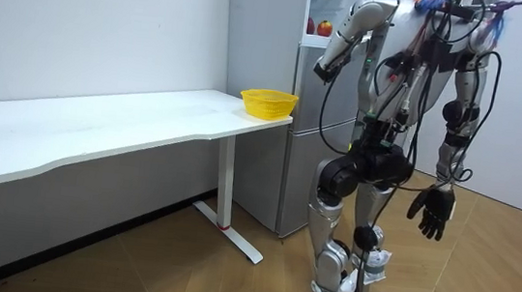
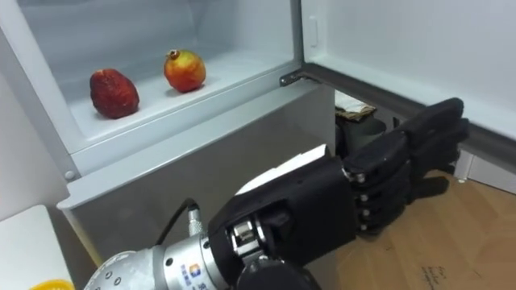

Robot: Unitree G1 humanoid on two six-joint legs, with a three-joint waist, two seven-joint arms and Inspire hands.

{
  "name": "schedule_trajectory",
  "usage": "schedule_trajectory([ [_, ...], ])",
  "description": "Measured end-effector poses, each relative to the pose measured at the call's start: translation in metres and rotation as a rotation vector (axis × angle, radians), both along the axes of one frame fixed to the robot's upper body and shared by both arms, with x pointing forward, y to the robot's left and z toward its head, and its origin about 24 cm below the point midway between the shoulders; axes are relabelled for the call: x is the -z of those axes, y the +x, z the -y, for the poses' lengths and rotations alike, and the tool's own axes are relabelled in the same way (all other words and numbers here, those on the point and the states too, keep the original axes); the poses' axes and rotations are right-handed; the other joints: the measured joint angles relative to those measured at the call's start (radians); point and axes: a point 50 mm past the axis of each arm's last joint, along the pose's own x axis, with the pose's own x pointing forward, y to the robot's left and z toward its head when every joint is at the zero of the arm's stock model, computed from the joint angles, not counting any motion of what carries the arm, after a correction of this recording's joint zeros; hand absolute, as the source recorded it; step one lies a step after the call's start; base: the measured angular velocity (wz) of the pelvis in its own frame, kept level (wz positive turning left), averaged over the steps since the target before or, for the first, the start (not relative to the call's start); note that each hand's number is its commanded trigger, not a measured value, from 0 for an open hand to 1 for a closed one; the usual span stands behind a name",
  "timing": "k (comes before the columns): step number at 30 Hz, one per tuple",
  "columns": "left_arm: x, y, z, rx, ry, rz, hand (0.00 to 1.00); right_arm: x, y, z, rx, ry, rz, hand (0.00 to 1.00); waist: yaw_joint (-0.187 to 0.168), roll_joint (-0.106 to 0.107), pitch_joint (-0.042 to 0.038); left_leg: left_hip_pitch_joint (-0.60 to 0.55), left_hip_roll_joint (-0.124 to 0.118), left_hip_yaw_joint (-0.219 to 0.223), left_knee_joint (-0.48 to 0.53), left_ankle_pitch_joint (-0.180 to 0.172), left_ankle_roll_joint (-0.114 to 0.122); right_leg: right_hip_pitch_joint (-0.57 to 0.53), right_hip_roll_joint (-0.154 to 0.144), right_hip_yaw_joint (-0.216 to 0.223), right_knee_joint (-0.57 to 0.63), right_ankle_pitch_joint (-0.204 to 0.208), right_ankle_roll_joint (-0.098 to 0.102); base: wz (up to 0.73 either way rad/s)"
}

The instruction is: Retrieve from the upper fridge

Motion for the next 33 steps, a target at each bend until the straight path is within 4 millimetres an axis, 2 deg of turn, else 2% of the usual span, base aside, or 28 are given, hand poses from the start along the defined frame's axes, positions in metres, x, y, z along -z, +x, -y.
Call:
schedule_trajectory([
  [6,-0.008,0.002,-0.008,-0.071,-0.002,0.047,0.0,0.0,-0.003,0.001,0.007,-0.002,0.009,0.0,0.018,0.005,0.0035,-0.004,0.004,-0.006,0.001,-0.001,-0.003,0.015,-0.001,-0.011,-0.004,0.003,-0.005,0.02],
  [9,-0.024,0.004,-0.028,-0.197,-0.018,0.159,0.0,0.0,-0.003,0.001,0.004,-0.011,0.017,0.0,0.053,0.003,0.0046,-0.002,0.006,-0.012,0.006,0.002,-0.006,0.012,-0.003,-0.024,-0.002,0.003,-0.01,-0.02],
  [12,-0.047,-0.001,-0.056,-0.334,-0.1,0.26,0.0,0.0,-0.011,0.0,0.015,-0.018,-0.002,0.0,0.106,-0.006,0.0064,0.001,0.007,-0.028,0.012,0.005,-0.011,0.014,-0.006,-0.043,0.001,-0.006,-0.016,0.18],
  [13,-0.051,-0.004,-0.069,-0.406,-0.148,0.296,0.0,0.0,-0.014,0.0,0.029,-0.025,-0.006,0.0,0.135,-0.011,0.0048,0.005,0.007,-0.037,0.012,0.008,-0.015,0.021,-0.007,-0.054,0.0,-0.008,-0.02,0.23],
  [15,-0.051,-0.007,-0.088,-0.544,-0.185,0.336,0.0,0.002,-0.023,-0.004,0.036,-0.02,-0.022,0.0,0.163,-0.028,0.0013,0.017,0.007,-0.066,0.011,0.011,-0.02,0.044,-0.007,-0.072,-0.007,-0.013,-0.025,0.34],
  [16,-0.047,-0.008,-0.1,-0.632,-0.184,0.347,0.0,0.003,-0.028,-0.009,0.038,-0.013,-0.028,0.0,0.192,-0.041,-0.0056,0.021,0.007,-0.082,0.012,0.013,-0.023,0.054,-0.007,-0.083,-0.013,-0.015,-0.029,0.31],
  [17,-0.045,-0.01,-0.111,-0.707,-0.187,0.352,0.0,0.004,-0.029,-0.013,0.038,-0.007,-0.024,0.0,0.219,-0.057,-0.0095,0.023,0.007,-0.086,0.011,0.016,-0.027,0.058,-0.007,-0.093,-0.013,-0.017,-0.032,0.27],
  [18,-0.043,-0.011,-0.116,-0.748,-0.188,0.355,0.0,0.005,-0.027,-0.015,0.041,-0.003,-0.018,0.0,0.234,-0.065,-0.0095,0.023,0.007,-0.091,0.011,0.017,-0.029,0.061,-0.007,-0.103,-0.014,-0.018,-0.034,0.27],
  [19,-0.04,-0.013,-0.125,-0.82,-0.19,0.356,0.0,0.007,-0.024,-0.02,0.042,0.005,-0.006,0.0,0.246,-0.083,-0.0081,0.023,0.008,-0.105,0.011,0.018,-0.031,0.068,-0.007,-0.111,-0.017,-0.019,-0.037,0.31],
  [20,-0.037,-0.015,-0.132,-0.882,-0.189,0.358,0.0,0.008,-0.022,-0.023,0.031,0.009,0.004,0.0,0.267,-0.098,-0.0125,0.019,0.008,-0.115,0.013,0.019,-0.032,0.07,-0.006,-0.119,-0.019,-0.021,-0.039,0.3],
  [23,-0.038,-0.018,-0.149,-1.03,-0.202,0.402,0.0,0.008,-0.018,-0.024,0.009,0.005,0.025,0.0,0.314,-0.107,-0.0155,0.017,0.008,-0.14,0.016,0.019,-0.033,0.088,-0.009,-0.147,-0.036,-0.018,-0.041,0.25],
  [26,-0.034,-0.023,-0.171,-1.179,-0.24,0.397,0.0,0.008,-0.016,-0.024,-0.02,-0.009,0.035,0.0,0.337,-0.103,-0.0157,0.022,0.008,-0.163,0.02,0.019,-0.033,0.111,-0.015,-0.165,-0.049,-0.018,-0.04,0.22],
  [29,-0.028,-0.029,-0.19,-1.36,-0.263,0.39,0.0,0.01,-0.013,-0.03,-0.063,0.002,0.036,0.0,0.347,-0.091,-0.0127,0.029,0.004,-0.179,0.019,0.019,-0.033,0.124,-0.018,-0.18,-0.052,-0.022,-0.037,0.16],
  [33,-0.03,-0.036,-0.212,-1.53,-0.339,0.395,0.0,0.009,-0.011,-0.028,-0.038,-0.009,0.061,0.0,0.368,-0.077,-0.0075,0.018,-0.005,-0.196,0.02,0.019,-0.033,0.121,-0.021,-0.201,-0.052,-0.025,-0.037,0.13],
])
